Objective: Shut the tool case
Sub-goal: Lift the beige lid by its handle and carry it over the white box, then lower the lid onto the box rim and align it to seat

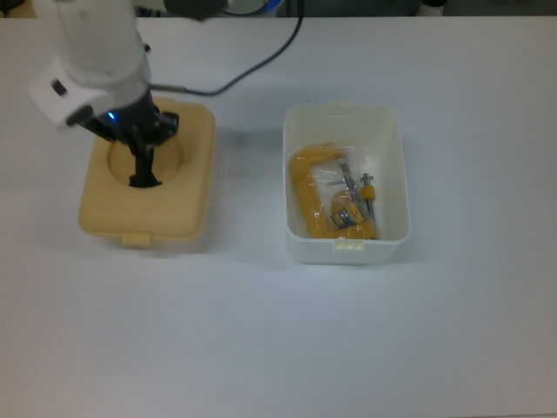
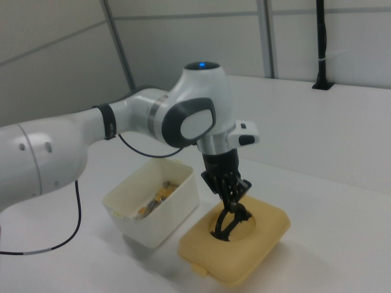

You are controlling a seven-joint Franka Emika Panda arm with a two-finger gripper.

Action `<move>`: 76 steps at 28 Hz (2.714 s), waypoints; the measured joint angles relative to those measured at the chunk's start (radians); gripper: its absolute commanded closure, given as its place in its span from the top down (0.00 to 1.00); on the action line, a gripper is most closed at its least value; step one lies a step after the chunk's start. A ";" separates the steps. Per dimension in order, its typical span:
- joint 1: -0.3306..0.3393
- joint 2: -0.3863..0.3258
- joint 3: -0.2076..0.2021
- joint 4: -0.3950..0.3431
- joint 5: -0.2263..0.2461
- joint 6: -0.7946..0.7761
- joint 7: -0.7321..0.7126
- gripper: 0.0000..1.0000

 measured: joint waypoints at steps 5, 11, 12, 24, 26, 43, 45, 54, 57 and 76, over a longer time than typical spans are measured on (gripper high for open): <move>-0.001 -0.042 -0.022 0.041 0.034 -0.060 -0.014 0.00; 0.006 -0.057 -0.022 0.081 0.056 -0.108 -0.014 0.00; 0.010 -0.058 -0.021 0.087 0.060 -0.113 -0.013 0.00; 0.160 -0.061 -0.019 0.093 0.066 -0.115 0.123 0.00; 0.194 -0.061 -0.019 0.094 0.066 -0.115 0.150 0.00; 0.331 -0.061 -0.020 0.106 0.059 -0.109 0.256 0.00; 0.339 -0.061 -0.020 0.109 0.048 -0.100 0.264 0.00; 0.374 -0.051 -0.020 0.110 0.018 -0.066 0.294 0.00; 0.376 -0.038 -0.019 0.110 0.018 -0.056 0.294 0.00; 0.437 0.023 -0.018 0.112 0.016 0.010 0.322 0.00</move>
